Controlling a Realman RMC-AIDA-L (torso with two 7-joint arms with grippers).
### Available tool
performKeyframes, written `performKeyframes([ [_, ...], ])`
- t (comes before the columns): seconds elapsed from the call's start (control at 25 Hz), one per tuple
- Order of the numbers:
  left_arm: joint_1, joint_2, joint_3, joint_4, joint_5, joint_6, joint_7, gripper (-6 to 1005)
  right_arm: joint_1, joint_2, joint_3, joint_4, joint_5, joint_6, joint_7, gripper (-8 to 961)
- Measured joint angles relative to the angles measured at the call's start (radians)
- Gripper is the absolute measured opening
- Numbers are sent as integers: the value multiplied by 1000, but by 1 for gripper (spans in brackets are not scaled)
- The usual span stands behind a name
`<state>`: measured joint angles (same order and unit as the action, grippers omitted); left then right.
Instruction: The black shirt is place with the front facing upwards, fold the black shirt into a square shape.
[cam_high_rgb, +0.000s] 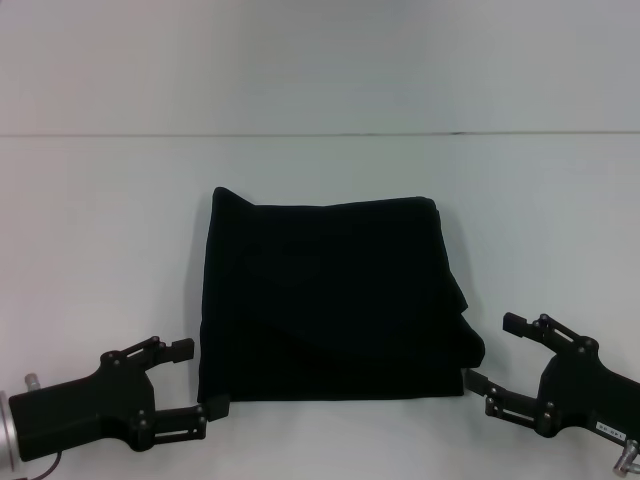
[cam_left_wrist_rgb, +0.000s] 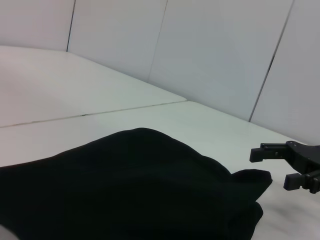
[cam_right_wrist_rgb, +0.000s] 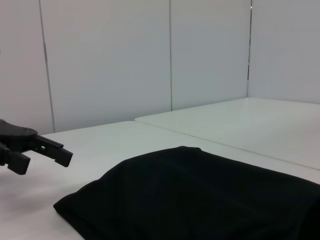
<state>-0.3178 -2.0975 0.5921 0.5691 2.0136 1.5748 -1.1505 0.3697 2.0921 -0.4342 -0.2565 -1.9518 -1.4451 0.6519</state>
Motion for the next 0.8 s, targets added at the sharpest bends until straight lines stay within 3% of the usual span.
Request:
performKeyframes([
  [0.8,-3,-1,0,0,-2,0,0,949,1,0,6,2,1,-12,0,924],
])
